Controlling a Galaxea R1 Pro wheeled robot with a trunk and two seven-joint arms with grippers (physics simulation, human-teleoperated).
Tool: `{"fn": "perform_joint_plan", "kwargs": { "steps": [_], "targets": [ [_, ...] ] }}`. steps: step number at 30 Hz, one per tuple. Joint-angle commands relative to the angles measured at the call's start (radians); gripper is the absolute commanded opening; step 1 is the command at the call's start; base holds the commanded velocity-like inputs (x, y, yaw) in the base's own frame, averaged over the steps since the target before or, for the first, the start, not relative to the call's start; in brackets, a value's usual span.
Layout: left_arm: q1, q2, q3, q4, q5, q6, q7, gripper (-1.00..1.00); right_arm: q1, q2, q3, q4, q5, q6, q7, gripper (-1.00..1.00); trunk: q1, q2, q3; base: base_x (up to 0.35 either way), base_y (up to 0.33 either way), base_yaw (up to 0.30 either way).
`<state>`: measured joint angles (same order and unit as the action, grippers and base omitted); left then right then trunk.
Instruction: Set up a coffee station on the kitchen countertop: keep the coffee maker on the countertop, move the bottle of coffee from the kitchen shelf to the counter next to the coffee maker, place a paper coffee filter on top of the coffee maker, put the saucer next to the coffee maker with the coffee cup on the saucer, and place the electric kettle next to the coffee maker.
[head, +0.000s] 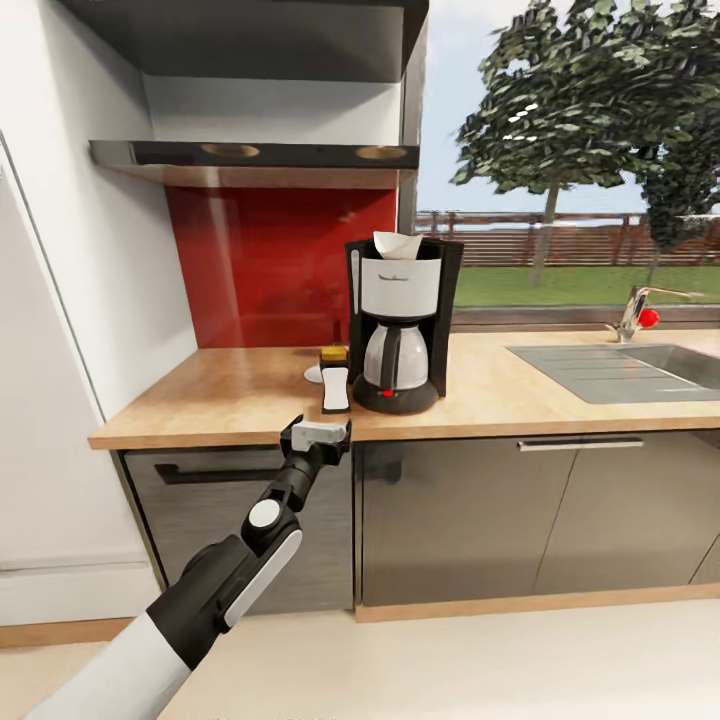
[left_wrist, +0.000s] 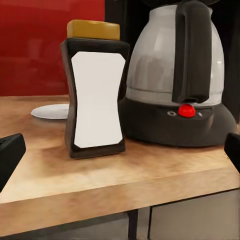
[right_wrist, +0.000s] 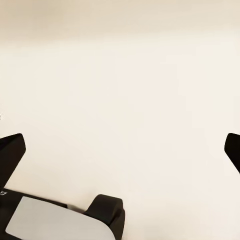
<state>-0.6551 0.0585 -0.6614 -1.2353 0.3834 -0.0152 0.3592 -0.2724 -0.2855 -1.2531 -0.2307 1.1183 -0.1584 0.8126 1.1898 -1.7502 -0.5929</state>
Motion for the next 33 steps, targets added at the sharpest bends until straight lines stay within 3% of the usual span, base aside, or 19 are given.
{"fn": "perform_joint_plan", "kwargs": {
  "steps": [1, 4, 5, 8, 9, 12, 14, 15, 16, 18, 21, 24, 25, 27, 29, 32, 33],
  "targets": [
    [-0.001, 0.001, -0.005, -0.003, 0.009, -0.002, 0.007, 1.00, -0.001, 0.000, -0.008, -0.001, 0.011, -0.006, 0.004, 1.00, 0.000, -0.001, -0.001, -0.013, 0.000, 0.000],
    [-0.001, 0.001, -0.010, -0.009, 0.010, -0.003, 0.005, 1.00, -0.001, 0.000, -0.008, -0.001, 0.011, -0.006, 0.004, 1.00, 0.000, -0.001, -0.001, -0.009, 0.000, 0.000],
    [-0.001, 0.001, -0.052, -0.025, 0.011, -0.003, 0.003, 1.00, -0.001, 0.000, -0.008, -0.001, 0.011, -0.006, 0.004, 1.00, 0.000, -0.001, -0.001, -0.003, 0.000, 0.000],
    [-0.001, 0.001, -0.107, -0.060, 0.012, -0.003, -0.021, 1.00, -0.001, 0.000, -0.008, -0.001, 0.011, -0.006, 0.003, 1.00, 0.000, -0.001, -0.001, -0.002, 0.000, 0.000],
    [-0.001, 0.001, -0.136, -0.085, 0.013, -0.002, -0.086, 1.00, -0.001, 0.000, -0.008, -0.001, 0.011, -0.006, 0.002, 1.00, 0.000, -0.001, -0.001, 0.000, 0.000, 0.000],
    [-0.001, 0.000, -0.152, -0.100, 0.018, -0.001, -0.186, 1.00, -0.001, 0.000, -0.008, -0.001, 0.011, -0.006, 0.002, 1.00, 0.000, -0.001, -0.001, 0.000, 0.000, 0.000],
    [-0.001, 0.001, -0.157, -0.104, 0.048, 0.000, -0.309, 1.00, -0.001, 0.000, -0.008, -0.001, 0.011, -0.007, 0.001, 1.00, 0.000, -0.001, -0.001, 0.000, 0.000, 0.000],
    [-0.001, 0.002, -0.158, -0.102, 0.083, 0.000, -0.397, 1.00, -0.001, 0.000, -0.008, -0.001, 0.011, -0.007, 0.001, 1.00, 0.000, -0.001, -0.001, 0.000, 0.000, 0.000],
    [-0.001, 0.005, -0.157, -0.067, 0.144, 0.000, -0.582, 1.00, -0.001, 0.000, -0.008, -0.001, 0.011, -0.007, -0.008, 1.00, 0.000, -0.001, -0.001, 0.000, 0.000, 0.000],
    [-0.001, 0.006, -0.156, -0.031, 0.159, 0.001, -0.681, 1.00, -0.001, 0.000, -0.008, -0.001, 0.011, -0.007, -0.015, 1.00, 0.000, -0.001, -0.001, 0.000, 0.000, 0.000],
    [-0.001, 0.013, -0.153, 0.142, 0.181, -0.001, -0.985, 1.00, -0.001, 0.000, -0.008, -0.001, 0.011, -0.007, -0.025, 1.00, 0.000, -0.001, -0.001, 0.000, 0.000, 0.000],
    [-0.001, 0.026, -0.150, 0.254, 0.185, -0.002, -1.139, 1.00, -0.001, 0.000, -0.008, -0.001, 0.011, -0.007, -0.027, 1.00, 0.000, -0.001, -0.001, 0.000, 0.000, 0.000],
    [-0.001, 0.037, -0.150, 0.328, 0.186, -0.005, -1.226, 1.00, -0.001, 0.000, -0.008, -0.001, 0.011, -0.007, -0.028, 1.00, 0.000, -0.001, -0.001, 0.000, 0.000, 0.000],
    [-0.001, 0.047, -0.150, 0.403, 0.188, -0.016, -1.292, 1.00, -0.001, 0.000, -0.008, -0.001, 0.010, -0.007, -0.028, 1.00, 0.000, -0.001, -0.001, 0.000, 0.000, 0.000],
    [-0.001, 0.063, -0.150, 0.569, 0.190, -0.083, -1.365, 1.00, -0.001, 0.000, -0.009, -0.001, 0.010, -0.007, -0.028, 1.00, 0.000, -0.001, -0.001, 0.000, 0.000, 0.000],
    [-0.001, 0.073, -0.150, 0.744, 0.192, -0.167, -1.402, 1.00, -0.001, 0.000, -0.009, -0.001, 0.009, -0.008, -0.029, 1.00, 0.000, -0.001, -0.001, 0.000, 0.000, 0.000],
    [-0.001, 0.076, -0.150, 0.872, 0.193, -0.207, -1.431, 1.00, -0.001, 0.000, -0.009, -0.001, 0.009, -0.008, -0.029, 1.00, 0.000, -0.001, -0.001, 0.000, 0.000, 0.000]
  ]
}}
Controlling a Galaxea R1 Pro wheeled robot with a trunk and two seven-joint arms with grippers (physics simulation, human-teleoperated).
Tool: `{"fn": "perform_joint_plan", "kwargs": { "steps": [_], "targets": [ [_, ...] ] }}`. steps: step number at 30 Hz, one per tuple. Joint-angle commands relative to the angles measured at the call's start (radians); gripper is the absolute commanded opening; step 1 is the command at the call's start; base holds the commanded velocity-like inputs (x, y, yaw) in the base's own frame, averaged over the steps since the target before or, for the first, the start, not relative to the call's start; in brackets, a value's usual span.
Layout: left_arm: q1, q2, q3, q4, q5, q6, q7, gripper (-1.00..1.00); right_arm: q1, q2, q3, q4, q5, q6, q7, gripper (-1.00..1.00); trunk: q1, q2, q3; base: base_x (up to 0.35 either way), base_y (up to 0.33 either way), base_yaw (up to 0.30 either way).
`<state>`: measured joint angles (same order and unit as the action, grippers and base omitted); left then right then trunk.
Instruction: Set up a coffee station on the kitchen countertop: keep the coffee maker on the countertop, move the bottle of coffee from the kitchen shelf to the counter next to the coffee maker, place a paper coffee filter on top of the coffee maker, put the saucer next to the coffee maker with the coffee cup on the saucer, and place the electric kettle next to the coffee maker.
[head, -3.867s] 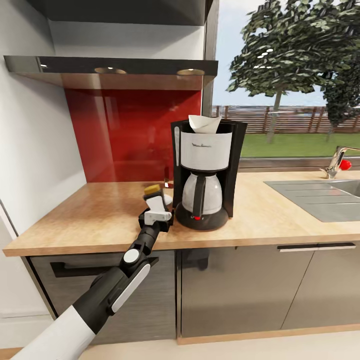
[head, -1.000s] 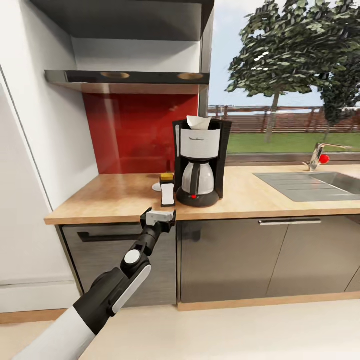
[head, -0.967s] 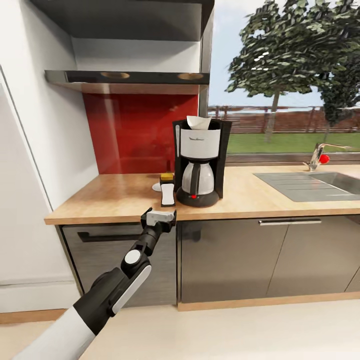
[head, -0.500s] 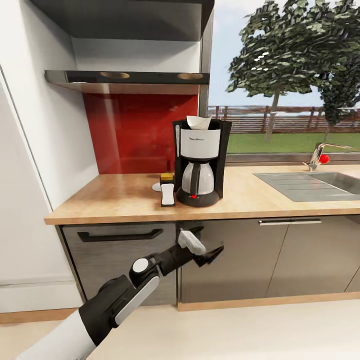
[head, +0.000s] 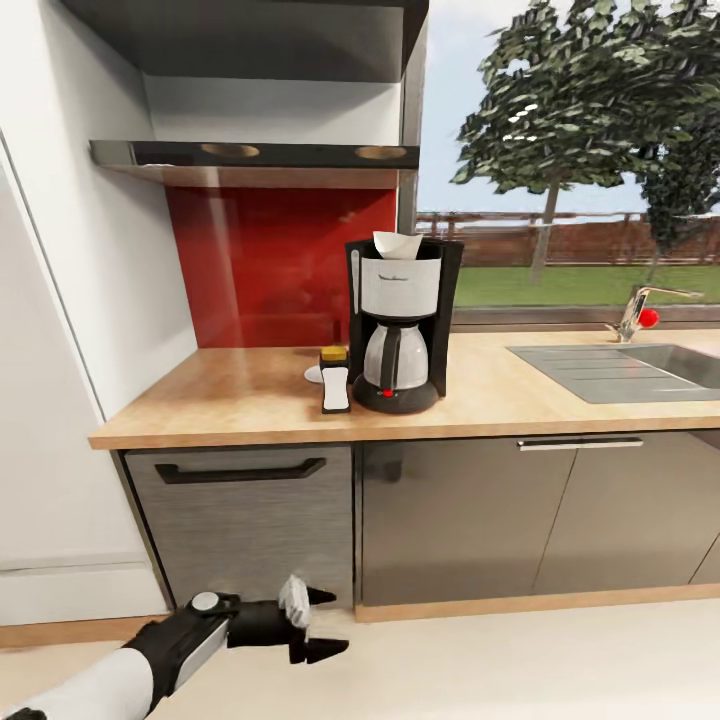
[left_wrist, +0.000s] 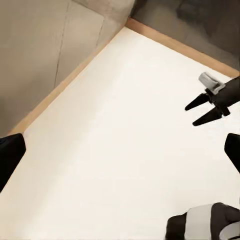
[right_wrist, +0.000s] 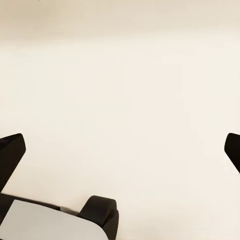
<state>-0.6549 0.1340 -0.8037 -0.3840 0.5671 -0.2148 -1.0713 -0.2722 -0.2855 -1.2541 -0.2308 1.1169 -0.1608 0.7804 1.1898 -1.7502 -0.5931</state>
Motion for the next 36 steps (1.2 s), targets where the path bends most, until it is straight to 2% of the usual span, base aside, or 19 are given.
{"fn": "perform_joint_plan", "kwargs": {
  "steps": [1, 3, 5, 7, 8, 10, 11, 15, 20, 26, 36],
  "targets": [
    [-0.002, 0.001, -0.007, 0.064, 0.009, -0.020, -0.009, 1.00, -0.001, 0.000, -0.008, -0.001, 0.011, -0.006, 0.003, 1.00, 0.000, -0.001, -0.001, 0.000, 0.000, 0.000],
    [0.001, 0.002, 0.017, 0.231, 0.010, -0.092, -0.030, 1.00, -0.001, 0.000, -0.008, -0.001, 0.010, -0.006, 0.003, 1.00, 0.000, -0.001, -0.001, 0.000, 0.000, 0.000],
    [0.016, 0.003, 0.048, 0.278, 0.010, -0.137, -0.033, 1.00, -0.001, 0.000, -0.008, -0.001, 0.010, -0.006, 0.003, 1.00, 0.000, -0.001, -0.001, 0.000, 0.000, 0.000],
    [0.102, 0.004, 0.126, 0.326, 0.012, -0.198, -0.033, 1.00, -0.001, 0.000, -0.008, -0.001, 0.009, -0.006, 0.002, 1.00, 0.000, -0.001, -0.001, 0.000, 0.000, 0.000],
    [0.126, 0.005, 0.148, 0.333, 0.013, -0.207, -0.033, 1.00, -0.001, 0.000, -0.008, -0.001, 0.009, -0.006, 0.002, 1.00, 0.000, -0.001, -0.001, 0.000, 0.000, 0.000],
    [0.194, 0.008, 0.225, 0.348, 0.019, -0.230, -0.030, 1.00, -0.001, 0.000, -0.008, -0.001, 0.009, -0.006, 0.002, 1.00, 0.000, -0.001, -0.001, 0.000, 0.000, 0.000],
    [0.220, 0.012, 0.249, 0.352, 0.021, -0.236, -0.024, 1.00, -0.001, 0.000, -0.009, -0.001, 0.009, -0.006, 0.003, 1.00, 0.000, -0.001, -0.001, 0.000, 0.000, 0.000],
    [0.300, 0.033, 0.293, 0.357, 0.032, -0.245, 0.014, 1.00, -0.001, -0.001, -0.011, -0.001, 0.008, -0.006, 0.003, 1.00, 0.000, -0.001, -0.001, 0.000, 0.000, 0.000],
    [0.336, 0.049, 0.375, 0.358, 0.042, -0.251, 0.032, 1.00, -0.001, -0.005, -0.019, -0.001, 0.007, -0.004, 0.006, 1.00, 0.000, -0.001, -0.001, 0.000, 0.000, 0.000],
    [0.341, 0.050, 0.392, 0.358, 0.043, -0.251, 0.034, 1.00, -0.001, -0.007, -0.033, -0.001, 0.007, -0.001, 0.011, 1.00, 0.000, -0.001, -0.001, 0.000, 0.000, 0.000],
    [0.342, 0.047, 0.392, 0.358, 0.043, -0.249, 0.035, 1.00, -0.001, -0.006, -0.037, -0.001, 0.007, 0.001, 0.011, 1.00, 0.000, -0.001, -0.001, 0.000, 0.000, -0.041]
  ]
}}
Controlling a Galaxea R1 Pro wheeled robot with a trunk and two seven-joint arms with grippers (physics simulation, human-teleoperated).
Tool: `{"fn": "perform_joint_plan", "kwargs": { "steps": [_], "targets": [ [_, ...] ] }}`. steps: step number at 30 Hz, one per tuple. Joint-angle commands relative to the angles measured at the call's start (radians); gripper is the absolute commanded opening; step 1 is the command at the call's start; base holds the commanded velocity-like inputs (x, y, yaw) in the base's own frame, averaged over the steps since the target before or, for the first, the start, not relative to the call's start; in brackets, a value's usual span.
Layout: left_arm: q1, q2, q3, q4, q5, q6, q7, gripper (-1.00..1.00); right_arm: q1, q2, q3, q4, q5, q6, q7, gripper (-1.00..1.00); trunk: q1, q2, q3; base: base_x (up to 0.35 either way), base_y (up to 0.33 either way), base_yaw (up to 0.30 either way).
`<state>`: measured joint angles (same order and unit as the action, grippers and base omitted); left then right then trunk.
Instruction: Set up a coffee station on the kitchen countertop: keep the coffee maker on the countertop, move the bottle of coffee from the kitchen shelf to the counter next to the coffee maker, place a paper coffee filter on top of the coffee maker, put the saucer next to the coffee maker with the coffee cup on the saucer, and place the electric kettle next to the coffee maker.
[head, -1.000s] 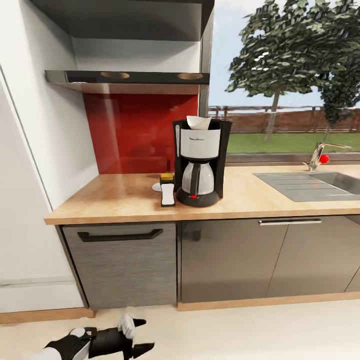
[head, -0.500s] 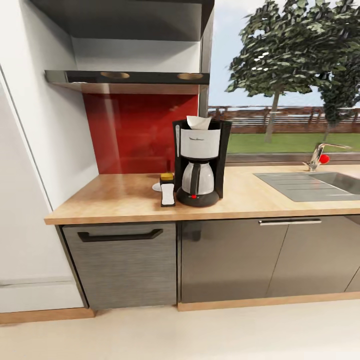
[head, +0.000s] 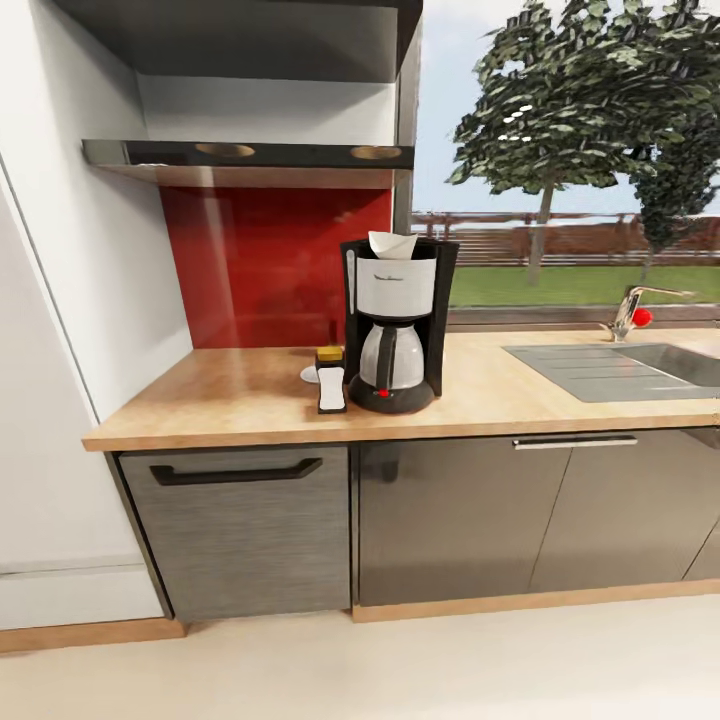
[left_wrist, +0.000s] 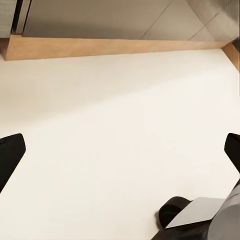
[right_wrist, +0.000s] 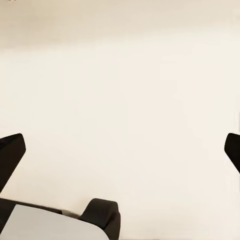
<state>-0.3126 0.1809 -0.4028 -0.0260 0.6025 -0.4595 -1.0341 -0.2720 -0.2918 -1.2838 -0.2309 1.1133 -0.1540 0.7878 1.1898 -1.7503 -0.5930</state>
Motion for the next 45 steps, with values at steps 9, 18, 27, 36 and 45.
{"fn": "perform_joint_plan", "kwargs": {
  "steps": [9, 18, 27, 36, 45],
  "targets": [
    [0.000, 0.000, -0.008, 0.000, 0.008, -0.004, -0.001, 1.00, -0.001, -0.001, -0.008, -0.001, 0.010, -0.006, 0.002, 1.00, 0.000, -0.001, -0.001, 0.000, 0.000, -0.263],
    [0.000, 0.000, -0.008, 0.000, 0.008, -0.004, -0.001, 1.00, -0.001, -0.001, -0.008, -0.001, 0.010, -0.006, 0.002, 1.00, 0.000, -0.001, -0.001, 0.000, 0.000, -0.279],
    [0.000, 0.000, -0.008, 0.000, 0.008, -0.004, -0.001, 1.00, -0.001, -0.001, -0.008, -0.001, 0.010, -0.006, 0.001, 1.00, 0.000, -0.001, -0.001, 0.000, 0.000, -0.280],
    [0.000, 0.000, -0.008, 0.000, 0.008, -0.004, 0.000, 1.00, -0.001, -0.001, -0.008, -0.001, 0.011, -0.006, -0.001, 1.00, 0.000, -0.001, -0.001, 0.123, -0.094, -0.148],
    [0.000, 0.000, -0.008, 0.000, 0.008, -0.004, 0.000, 1.00, -0.001, -0.001, -0.008, -0.001, 0.011, -0.006, -0.001, 1.00, 0.000, -0.001, -0.001, 0.108, -0.087, -0.225]
  ]
}}
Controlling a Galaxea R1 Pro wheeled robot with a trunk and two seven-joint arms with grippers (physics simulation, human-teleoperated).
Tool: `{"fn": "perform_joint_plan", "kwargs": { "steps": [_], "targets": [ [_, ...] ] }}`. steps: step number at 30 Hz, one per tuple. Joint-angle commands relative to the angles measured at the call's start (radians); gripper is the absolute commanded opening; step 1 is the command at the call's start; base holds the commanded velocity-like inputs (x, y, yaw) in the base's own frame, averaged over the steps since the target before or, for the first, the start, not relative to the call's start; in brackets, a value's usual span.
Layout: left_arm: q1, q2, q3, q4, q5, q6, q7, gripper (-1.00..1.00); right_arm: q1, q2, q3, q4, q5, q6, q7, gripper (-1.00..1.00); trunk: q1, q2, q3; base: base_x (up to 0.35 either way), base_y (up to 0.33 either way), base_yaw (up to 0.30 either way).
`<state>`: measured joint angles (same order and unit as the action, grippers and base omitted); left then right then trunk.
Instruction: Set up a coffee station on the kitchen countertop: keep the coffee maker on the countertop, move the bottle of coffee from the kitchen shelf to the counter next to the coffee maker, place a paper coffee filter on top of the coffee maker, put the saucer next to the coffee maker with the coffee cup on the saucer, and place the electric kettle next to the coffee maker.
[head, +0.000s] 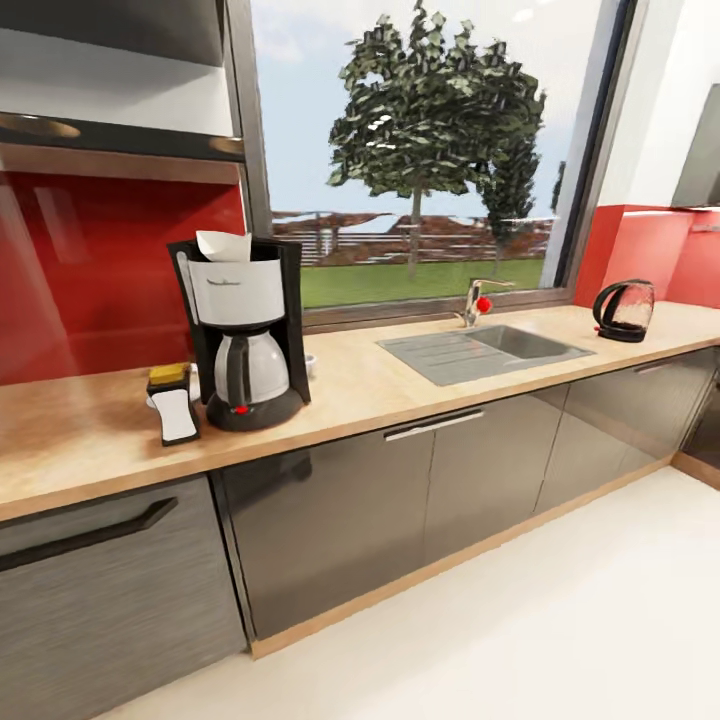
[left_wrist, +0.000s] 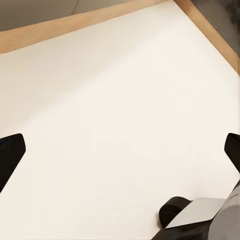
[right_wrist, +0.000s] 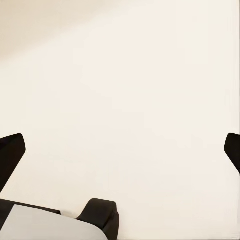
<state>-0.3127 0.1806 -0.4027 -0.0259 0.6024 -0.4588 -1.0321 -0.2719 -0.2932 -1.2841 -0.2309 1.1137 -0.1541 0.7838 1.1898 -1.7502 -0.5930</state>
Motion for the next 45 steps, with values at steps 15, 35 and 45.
{"fn": "perform_joint_plan", "kwargs": {
  "steps": [15, 35, 45],
  "targets": [
    [0.000, -0.001, -0.010, 0.000, 0.008, -0.004, 0.029, 1.00, -0.001, 0.000, -0.007, -0.001, 0.011, -0.006, 0.002, 1.00, 0.000, -0.001, -0.001, 0.162, -0.125, -0.105],
    [0.000, -0.001, -0.010, -0.001, 0.008, -0.003, 0.034, 1.00, -0.001, 0.001, -0.008, -0.001, 0.011, -0.007, 0.002, 1.00, 0.000, -0.001, -0.001, 0.102, -0.080, -0.225],
    [0.000, -0.001, -0.010, -0.001, 0.008, -0.003, 0.034, 1.00, -0.001, 0.002, -0.007, -0.001, 0.011, -0.007, 0.002, 1.00, 0.000, -0.001, -0.001, 0.164, -0.130, -0.133]
  ]
}}
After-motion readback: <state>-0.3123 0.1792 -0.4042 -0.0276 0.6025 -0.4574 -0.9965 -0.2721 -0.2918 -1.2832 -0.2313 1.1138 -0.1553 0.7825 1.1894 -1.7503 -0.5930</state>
